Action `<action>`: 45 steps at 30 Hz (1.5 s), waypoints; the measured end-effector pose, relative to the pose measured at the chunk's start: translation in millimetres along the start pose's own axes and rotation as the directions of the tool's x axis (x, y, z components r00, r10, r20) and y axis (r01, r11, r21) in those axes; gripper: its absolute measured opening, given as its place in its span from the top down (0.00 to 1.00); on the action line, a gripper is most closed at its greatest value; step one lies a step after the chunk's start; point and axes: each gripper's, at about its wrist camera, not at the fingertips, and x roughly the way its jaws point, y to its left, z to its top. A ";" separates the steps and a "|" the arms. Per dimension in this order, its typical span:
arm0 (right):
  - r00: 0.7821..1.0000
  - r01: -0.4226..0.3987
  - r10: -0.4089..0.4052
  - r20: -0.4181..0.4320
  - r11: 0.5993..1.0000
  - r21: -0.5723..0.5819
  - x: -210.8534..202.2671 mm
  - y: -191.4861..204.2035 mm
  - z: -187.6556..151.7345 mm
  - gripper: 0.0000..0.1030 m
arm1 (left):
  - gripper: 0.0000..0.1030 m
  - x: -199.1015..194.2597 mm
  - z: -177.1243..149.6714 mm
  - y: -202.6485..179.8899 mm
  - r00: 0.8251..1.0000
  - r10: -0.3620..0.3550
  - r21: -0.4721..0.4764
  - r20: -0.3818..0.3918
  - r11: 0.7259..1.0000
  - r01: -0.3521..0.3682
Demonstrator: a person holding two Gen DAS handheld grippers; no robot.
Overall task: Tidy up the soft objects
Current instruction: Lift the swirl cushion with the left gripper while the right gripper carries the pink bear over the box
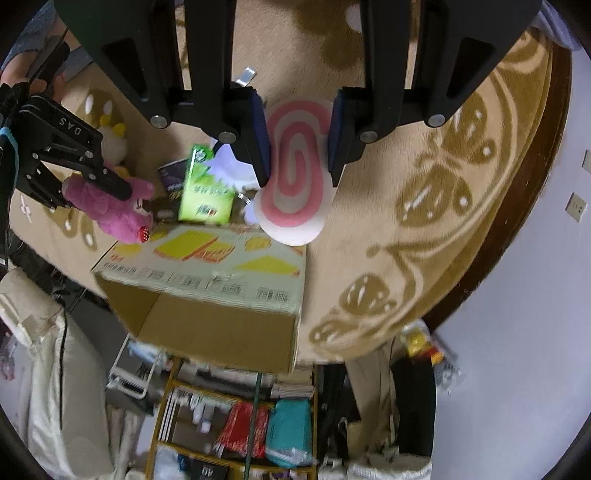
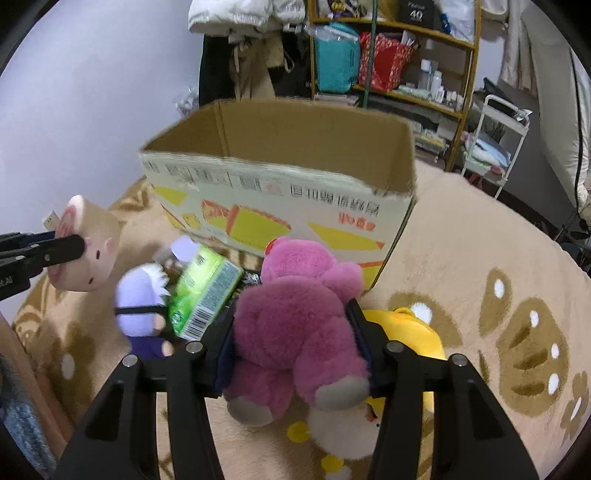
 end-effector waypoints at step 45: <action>0.916 0.001 -0.022 0.401 0.999 0.052 -37.5 -37.0 77.7 0.45 | 0.72 36.9 120.7 -53.8 0.966 -0.067 0.112 0.249 0.993 0.040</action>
